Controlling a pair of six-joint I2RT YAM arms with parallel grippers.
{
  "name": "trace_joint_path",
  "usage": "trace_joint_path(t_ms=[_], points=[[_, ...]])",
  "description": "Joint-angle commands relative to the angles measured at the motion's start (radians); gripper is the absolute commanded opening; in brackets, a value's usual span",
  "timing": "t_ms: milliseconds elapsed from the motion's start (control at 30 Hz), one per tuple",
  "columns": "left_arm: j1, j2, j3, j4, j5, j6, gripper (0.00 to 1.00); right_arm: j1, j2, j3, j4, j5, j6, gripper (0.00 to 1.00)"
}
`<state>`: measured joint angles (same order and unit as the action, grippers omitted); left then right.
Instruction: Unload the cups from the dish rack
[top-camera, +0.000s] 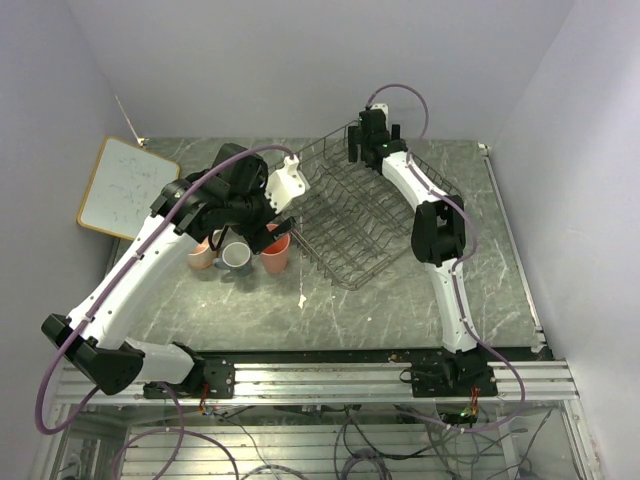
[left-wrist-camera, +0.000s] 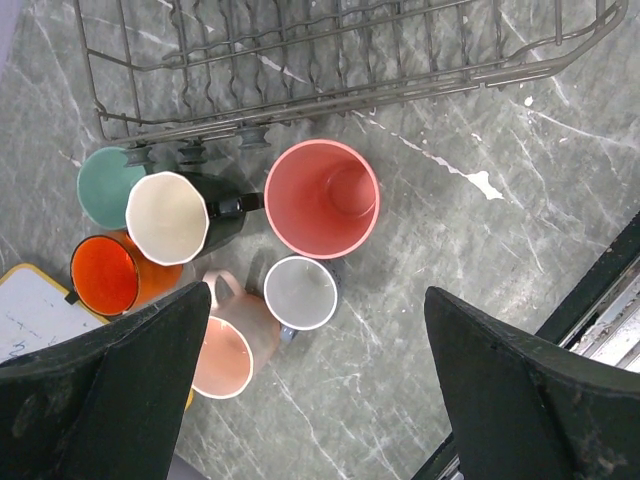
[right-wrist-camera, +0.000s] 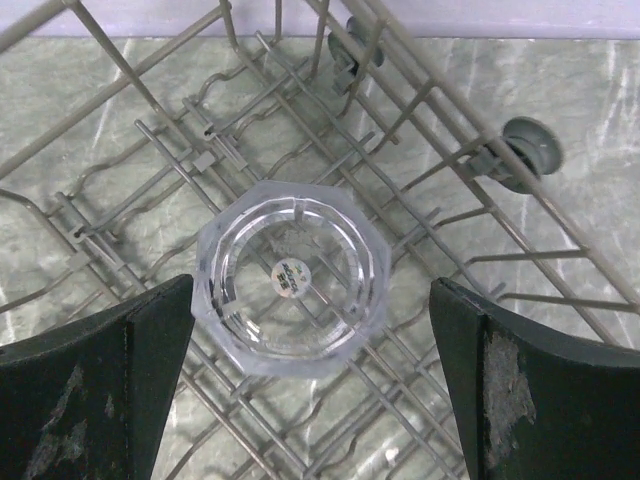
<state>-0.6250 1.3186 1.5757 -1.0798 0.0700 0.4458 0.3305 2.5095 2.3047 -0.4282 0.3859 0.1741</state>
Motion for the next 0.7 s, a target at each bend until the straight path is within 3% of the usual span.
trace_joint_path(t_ms=[0,233,667], points=[[0.004,0.002,0.029,0.003,0.044,-0.001,0.99,-0.003,0.064,0.042,0.07,0.012,-0.054,1.0],[0.004,0.002,0.003,0.001,0.066,0.015,0.99,-0.017,0.071,0.003,0.155,-0.014,-0.063,0.94],[0.004,-0.024,-0.042,0.007,0.048,0.039,0.99,-0.013,0.016,-0.031,0.204,-0.048,-0.073,0.53]])
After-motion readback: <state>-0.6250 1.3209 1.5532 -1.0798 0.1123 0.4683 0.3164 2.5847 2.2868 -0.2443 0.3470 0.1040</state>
